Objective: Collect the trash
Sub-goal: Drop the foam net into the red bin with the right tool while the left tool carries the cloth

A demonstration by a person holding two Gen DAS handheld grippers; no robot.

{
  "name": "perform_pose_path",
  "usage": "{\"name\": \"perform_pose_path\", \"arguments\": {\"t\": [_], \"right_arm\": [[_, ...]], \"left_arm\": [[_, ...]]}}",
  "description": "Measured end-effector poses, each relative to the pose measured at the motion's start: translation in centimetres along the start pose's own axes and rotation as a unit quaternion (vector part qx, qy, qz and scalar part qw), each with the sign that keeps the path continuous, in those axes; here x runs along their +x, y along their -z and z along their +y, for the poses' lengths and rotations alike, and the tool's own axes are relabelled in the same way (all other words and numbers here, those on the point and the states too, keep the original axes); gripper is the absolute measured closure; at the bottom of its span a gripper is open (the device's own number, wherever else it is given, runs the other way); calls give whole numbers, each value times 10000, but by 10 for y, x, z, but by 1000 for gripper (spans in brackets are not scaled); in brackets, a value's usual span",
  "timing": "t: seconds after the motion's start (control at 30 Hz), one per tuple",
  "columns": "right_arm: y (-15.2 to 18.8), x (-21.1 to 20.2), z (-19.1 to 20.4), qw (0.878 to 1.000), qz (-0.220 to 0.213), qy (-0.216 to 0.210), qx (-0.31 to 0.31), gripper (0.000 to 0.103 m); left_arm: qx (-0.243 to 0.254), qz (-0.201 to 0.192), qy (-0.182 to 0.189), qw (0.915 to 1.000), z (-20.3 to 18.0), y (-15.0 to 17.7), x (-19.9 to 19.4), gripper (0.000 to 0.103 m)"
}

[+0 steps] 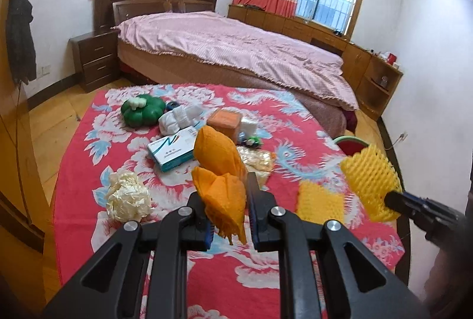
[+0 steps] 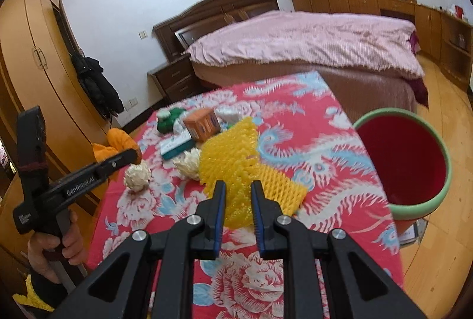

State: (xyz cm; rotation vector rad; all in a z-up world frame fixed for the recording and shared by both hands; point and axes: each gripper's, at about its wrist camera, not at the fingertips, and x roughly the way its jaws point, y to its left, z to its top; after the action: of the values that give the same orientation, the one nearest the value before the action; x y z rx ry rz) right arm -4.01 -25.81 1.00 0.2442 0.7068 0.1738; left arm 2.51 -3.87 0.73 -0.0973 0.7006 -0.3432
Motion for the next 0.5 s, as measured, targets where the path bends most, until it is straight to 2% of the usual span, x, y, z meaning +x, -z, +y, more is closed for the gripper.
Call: {"name": "perform_pose_path", "arguments": {"t": [0.27,0.5], "right_arm": [[-16,-24,-1,9981,-355,492,-148,84],[-27,-29,-23,9943,-505,941,-76,84]], "left_arm": [[332,21,346,9988,-30,-14,-4,85],[671,212,648,9954,-70,-27,20,85]]}}
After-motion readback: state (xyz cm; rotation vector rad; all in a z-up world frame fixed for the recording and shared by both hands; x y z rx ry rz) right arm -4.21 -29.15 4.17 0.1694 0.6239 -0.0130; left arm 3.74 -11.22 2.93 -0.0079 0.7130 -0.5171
